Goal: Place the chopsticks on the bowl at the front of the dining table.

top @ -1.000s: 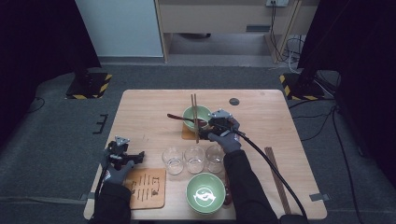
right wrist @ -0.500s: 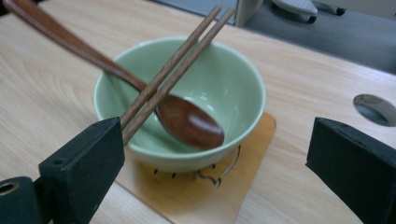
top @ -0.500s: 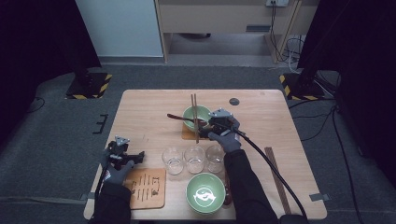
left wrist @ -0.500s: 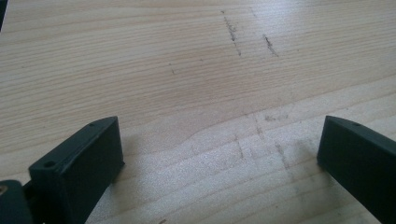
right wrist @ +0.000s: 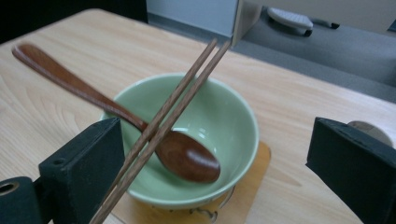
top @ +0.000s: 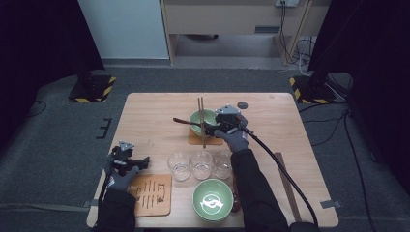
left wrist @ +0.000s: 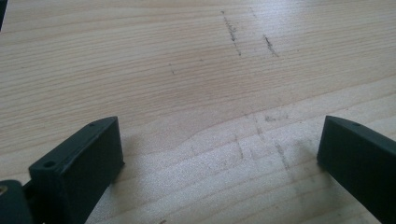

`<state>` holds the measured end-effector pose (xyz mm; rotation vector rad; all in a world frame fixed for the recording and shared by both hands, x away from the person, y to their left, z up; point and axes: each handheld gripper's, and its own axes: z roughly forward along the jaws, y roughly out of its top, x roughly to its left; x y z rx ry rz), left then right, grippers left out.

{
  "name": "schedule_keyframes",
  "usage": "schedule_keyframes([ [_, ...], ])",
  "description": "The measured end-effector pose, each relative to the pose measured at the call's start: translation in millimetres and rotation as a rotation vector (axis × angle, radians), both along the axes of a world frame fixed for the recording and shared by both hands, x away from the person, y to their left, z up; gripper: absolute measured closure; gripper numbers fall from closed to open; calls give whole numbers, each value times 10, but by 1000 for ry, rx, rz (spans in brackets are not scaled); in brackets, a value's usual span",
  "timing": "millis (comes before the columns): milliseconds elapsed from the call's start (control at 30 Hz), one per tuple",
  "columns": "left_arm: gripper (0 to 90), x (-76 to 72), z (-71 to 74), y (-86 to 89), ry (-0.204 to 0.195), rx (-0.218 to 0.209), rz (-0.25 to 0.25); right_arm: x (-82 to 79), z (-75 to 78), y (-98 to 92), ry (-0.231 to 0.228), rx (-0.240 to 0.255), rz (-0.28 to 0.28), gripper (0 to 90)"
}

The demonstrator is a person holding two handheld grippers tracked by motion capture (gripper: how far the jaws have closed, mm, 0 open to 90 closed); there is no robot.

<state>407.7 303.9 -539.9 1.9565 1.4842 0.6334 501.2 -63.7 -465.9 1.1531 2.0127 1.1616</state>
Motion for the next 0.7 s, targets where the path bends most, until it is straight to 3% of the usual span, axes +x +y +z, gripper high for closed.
schedule_keyframes([
  [167, 0, 0, 0, 0, 0, 0, 0, 1, -121, 55, 28, -32, 10, 39],
  [700, 0, 0, 0, 0, 0, 0, 0, -4, -207, 26, 47, -65, -11, 39],
])
